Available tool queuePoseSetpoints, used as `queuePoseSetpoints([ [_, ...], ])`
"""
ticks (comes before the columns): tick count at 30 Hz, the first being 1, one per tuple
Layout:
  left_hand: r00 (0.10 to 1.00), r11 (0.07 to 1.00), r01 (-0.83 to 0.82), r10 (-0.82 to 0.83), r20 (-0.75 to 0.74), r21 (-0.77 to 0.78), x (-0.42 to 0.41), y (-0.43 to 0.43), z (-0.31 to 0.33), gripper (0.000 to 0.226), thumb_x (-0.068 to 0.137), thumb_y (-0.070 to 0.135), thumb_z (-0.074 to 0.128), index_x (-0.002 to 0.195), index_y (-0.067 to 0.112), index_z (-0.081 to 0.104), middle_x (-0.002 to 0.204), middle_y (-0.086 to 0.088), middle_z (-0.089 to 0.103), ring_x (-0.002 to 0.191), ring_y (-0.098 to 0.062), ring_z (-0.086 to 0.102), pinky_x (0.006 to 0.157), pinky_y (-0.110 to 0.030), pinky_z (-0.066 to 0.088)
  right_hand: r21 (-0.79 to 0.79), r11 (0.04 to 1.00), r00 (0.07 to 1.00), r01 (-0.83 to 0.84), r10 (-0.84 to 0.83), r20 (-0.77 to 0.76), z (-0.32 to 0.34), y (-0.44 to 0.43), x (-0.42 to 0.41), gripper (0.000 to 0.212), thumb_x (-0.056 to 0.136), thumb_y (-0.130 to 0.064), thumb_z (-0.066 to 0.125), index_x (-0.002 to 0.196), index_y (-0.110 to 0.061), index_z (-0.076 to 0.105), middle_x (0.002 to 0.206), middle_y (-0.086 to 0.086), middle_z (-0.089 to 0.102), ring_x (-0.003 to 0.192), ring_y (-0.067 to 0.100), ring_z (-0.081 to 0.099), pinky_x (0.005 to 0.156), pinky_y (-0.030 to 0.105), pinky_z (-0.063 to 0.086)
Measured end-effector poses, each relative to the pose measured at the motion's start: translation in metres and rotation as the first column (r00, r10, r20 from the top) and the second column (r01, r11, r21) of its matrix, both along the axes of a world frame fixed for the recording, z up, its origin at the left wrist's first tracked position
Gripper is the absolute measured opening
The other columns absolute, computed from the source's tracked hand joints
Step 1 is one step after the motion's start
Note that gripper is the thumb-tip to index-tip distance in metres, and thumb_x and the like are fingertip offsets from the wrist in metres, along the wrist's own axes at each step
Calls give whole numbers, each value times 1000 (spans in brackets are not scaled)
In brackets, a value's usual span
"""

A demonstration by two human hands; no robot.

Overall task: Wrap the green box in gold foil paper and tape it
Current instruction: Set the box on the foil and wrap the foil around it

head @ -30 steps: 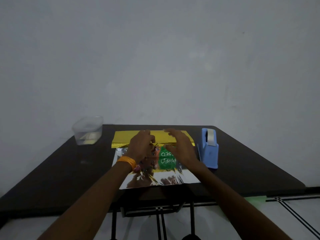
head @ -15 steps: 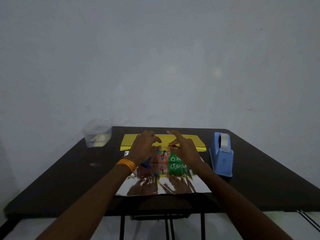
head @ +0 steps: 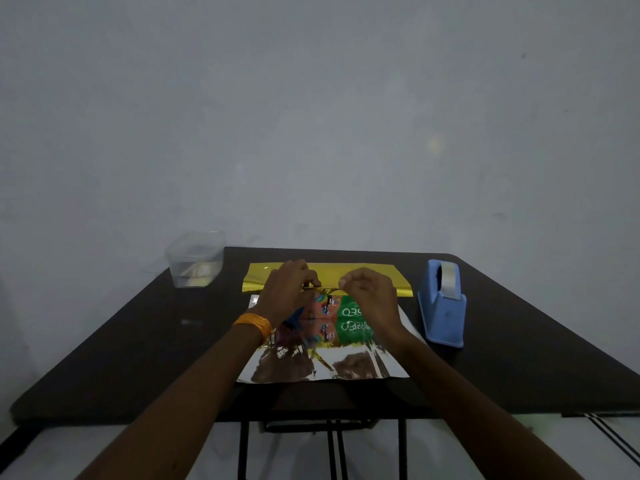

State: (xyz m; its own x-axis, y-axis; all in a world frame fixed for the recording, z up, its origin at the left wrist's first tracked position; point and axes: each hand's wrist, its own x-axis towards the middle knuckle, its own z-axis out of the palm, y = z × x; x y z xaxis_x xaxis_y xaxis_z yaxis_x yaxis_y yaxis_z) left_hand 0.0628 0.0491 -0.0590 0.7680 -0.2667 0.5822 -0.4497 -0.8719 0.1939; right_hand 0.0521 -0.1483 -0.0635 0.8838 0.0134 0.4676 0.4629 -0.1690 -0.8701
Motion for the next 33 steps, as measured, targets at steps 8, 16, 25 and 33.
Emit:
queuePoseSetpoints([
  [8,1000,1000,-4,4,-14,-24,-1,-1,0,16,87,30,70,100,20,70,98,3,54,94,-17,49,79,-38,45,165,986,942,30,28,-334,-22,19,-2,2,87,-8,72,86,-7,72,69,-1,67,59,7,62,52,21,46],
  [16,1000,999,-19,19,-13,-28,0,-2,-2,17,86,28,70,101,19,71,102,1,56,95,-18,50,82,-41,48,186,975,924,126,-47,-380,-31,33,3,9,88,-21,73,89,-12,70,85,6,76,73,21,75,70,44,63],
  [25,1000,1000,-17,17,5,-24,0,-1,-2,16,87,27,70,101,19,70,103,0,57,97,-18,51,83,-39,48,82,981,915,174,-130,-383,-33,36,6,11,90,-22,70,84,-13,70,79,4,75,69,19,75,66,48,63],
  [33,1000,999,-25,26,7,-22,-1,-3,-3,15,87,27,70,100,20,70,102,1,57,96,-17,50,82,-38,48,82,963,886,256,-200,-419,-33,37,2,16,89,-27,73,84,-12,70,72,4,74,61,17,73,61,45,63],
])
